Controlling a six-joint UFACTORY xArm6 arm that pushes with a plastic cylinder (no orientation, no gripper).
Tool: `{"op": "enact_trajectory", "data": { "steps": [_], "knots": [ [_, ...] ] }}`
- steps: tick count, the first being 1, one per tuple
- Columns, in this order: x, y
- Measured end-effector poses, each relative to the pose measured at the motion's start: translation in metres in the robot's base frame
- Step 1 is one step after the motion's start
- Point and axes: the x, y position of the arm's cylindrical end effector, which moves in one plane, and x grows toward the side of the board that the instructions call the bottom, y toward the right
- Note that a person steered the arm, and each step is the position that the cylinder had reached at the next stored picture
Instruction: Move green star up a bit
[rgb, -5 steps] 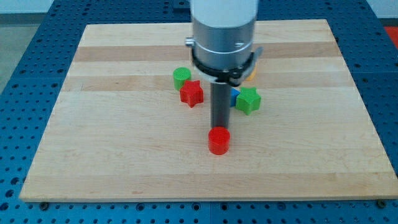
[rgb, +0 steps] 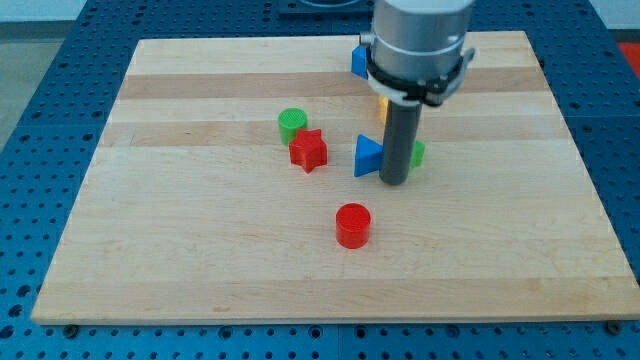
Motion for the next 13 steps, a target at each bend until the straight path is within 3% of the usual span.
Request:
{"op": "enact_trajectory", "data": {
  "steps": [2, 4, 10, 13],
  "knots": [
    [0.000, 0.001],
    [0.033, 0.032],
    [-0.014, 0.034],
    [-0.013, 0.034]
  ]
}}
